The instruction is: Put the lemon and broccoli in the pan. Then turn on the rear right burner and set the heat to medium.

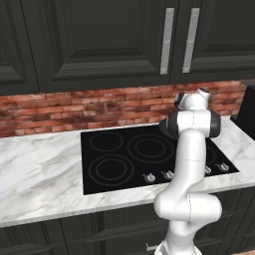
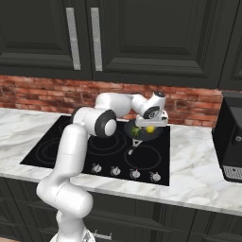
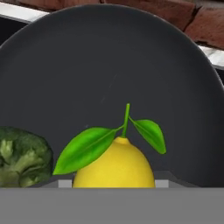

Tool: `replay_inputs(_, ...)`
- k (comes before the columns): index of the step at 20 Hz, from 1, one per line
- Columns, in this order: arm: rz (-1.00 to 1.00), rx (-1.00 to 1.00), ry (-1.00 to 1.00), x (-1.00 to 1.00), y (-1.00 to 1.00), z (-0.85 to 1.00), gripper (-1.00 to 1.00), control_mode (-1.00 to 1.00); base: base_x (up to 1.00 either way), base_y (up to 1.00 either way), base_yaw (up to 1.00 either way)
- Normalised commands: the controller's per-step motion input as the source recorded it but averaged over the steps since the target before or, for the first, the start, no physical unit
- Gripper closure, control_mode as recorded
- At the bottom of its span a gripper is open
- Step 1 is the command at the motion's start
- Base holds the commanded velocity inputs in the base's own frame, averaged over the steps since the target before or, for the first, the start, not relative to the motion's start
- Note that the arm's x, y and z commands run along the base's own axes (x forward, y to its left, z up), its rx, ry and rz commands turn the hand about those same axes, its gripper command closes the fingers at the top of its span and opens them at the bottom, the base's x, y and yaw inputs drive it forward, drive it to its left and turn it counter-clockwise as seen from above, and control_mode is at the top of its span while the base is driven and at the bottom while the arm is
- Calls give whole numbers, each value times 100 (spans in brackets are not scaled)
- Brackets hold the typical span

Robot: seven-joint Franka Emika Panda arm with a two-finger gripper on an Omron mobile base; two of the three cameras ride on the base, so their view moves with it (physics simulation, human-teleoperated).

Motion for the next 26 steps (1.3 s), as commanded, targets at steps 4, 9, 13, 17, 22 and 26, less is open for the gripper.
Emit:
replay_inputs(4,0,0,0,0,0,0,-100,-100,0,0,0)
replay_inputs(9,0,0,0,0,0,0,-100,-100,0,0,0)
replay_inputs(13,0,0,0,0,0,0,-100,-100,0,0,0)
replay_inputs(17,0,0,0,-10,0,4,-100,-100,0,0,0)
replay_inputs(22,0,0,0,-53,0,13,-100,-100,0,0,0)
replay_inputs(26,-1,0,0,-53,0,16,-100,-100,0,0,0)
